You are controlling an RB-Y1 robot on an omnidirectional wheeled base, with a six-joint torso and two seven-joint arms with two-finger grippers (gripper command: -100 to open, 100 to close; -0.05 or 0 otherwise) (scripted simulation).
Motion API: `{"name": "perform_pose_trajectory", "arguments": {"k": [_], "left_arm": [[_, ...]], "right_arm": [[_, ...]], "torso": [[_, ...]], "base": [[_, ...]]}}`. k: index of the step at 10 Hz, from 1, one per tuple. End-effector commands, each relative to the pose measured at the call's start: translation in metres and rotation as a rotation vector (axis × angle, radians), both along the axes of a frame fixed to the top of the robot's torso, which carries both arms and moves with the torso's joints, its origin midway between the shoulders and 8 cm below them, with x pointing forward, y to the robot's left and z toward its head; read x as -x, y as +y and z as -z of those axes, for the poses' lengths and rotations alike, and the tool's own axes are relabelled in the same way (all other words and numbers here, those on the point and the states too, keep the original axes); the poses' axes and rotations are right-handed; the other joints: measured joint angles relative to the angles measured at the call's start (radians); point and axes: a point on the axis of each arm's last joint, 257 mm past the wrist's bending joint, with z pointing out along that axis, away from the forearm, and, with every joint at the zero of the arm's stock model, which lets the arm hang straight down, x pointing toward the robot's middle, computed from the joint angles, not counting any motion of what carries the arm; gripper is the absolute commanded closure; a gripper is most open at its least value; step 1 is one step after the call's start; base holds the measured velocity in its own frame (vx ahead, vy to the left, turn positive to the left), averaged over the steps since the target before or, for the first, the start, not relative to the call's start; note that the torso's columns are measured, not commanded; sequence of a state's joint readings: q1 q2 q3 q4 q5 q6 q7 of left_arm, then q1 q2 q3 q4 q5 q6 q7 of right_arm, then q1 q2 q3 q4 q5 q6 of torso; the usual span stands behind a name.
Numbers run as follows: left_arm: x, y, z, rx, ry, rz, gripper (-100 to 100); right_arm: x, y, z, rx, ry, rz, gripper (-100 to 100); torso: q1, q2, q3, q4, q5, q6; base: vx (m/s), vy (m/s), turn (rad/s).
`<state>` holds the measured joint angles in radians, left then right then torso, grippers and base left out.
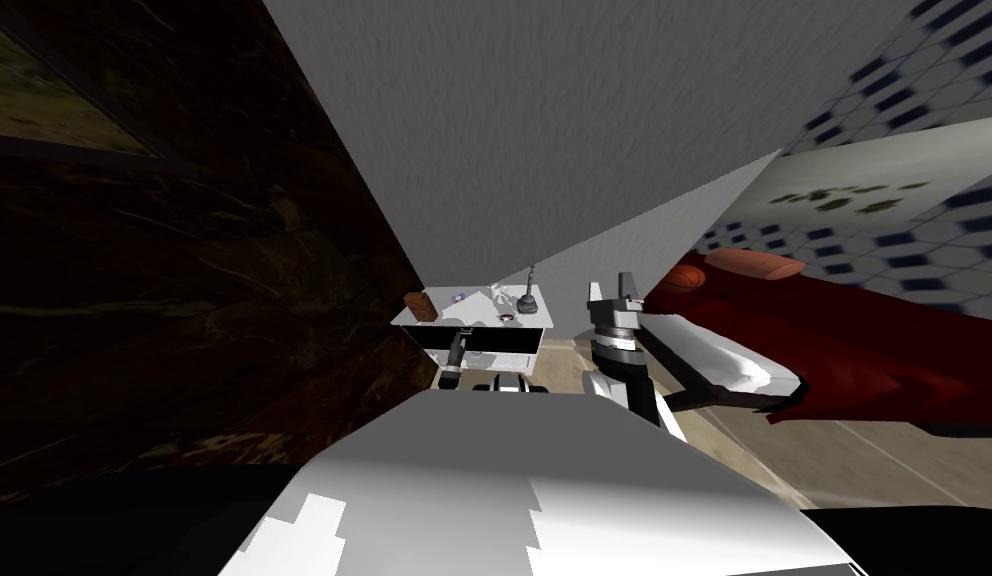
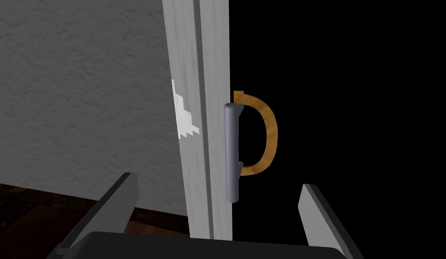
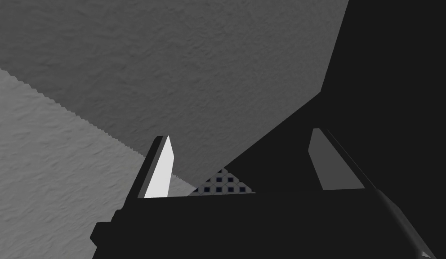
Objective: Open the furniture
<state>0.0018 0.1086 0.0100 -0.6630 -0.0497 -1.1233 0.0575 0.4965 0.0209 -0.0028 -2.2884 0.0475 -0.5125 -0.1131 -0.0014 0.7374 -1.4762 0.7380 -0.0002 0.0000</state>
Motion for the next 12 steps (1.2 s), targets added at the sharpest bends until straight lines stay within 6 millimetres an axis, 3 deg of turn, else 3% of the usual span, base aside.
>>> {"name": "perform_pose_trajectory", "arguments": {"k": [1, 3, 4, 7, 8, 11, 12], "left_arm": [[-0.019, 0.002, -0.007, 0.001, 0.0, 0.0, -100], [-0.021, 0.0, -0.008, 0.001, -0.002, 0.0, -100], [-0.008, 0.001, -0.003, 0.0, 0.0, 0.0, 100], [-0.004, -0.001, 0.001, 0.001, 0.009, 0.0, 100], [-0.004, -0.001, 0.0, 0.001, 0.006, 0.0, -100], [-0.03, 0.002, -0.01, 0.002, 0.006, 0.001, -100], [-0.026, 0.001, -0.01, 0.001, 0.005, 0.001, -100]], "right_arm": [[0.0, 0.0, 0.0, 0.0, 0.0, 0.0, 0], [0.0, 0.0, 0.0, 0.0, 0.0, 0.0, 0], [0.0, 0.0, 0.0, 0.0, 0.0, 0.0, 0], [0.0, 0.0, 0.0, 0.0, 0.0, 0.0, 0], [0.0, 0.0, 0.0, 0.0, 0.0, 0.0, 0], [0.0, 0.0, 0.0, 0.0, 0.0, 0.0, 0], [0.0, 0.0, 0.0, 0.0, 0.0, 0.0, 0]], "torso": [[-0.002, -0.002, -0.001, -0.001, -0.001, 0.0], [0.0, -0.001, -0.001, 0.0, 0.0, 0.0], [0.002, 0.001, 0.0, 0.0, 0.0, 0.0], [0.0, 0.004, 0.002, 0.003, -0.001, 0.0], [0.001, 0.002, 0.001, 0.001, 0.0, 0.0], [0.001, -0.001, -0.001, 0.0, 0.0, 0.0], [0.001, 0.0, 0.0, 0.0, 0.0, 0.0]], "base": [[0.007, -0.01, -0.001], [0.008, -0.011, -0.001], [0.0, 0.0, 0.0], [-0.006, 0.008, 0.0], [0.0, 0.0, 0.0], [0.007, -0.011, 0.001], [0.007, -0.006, -0.001]]}}
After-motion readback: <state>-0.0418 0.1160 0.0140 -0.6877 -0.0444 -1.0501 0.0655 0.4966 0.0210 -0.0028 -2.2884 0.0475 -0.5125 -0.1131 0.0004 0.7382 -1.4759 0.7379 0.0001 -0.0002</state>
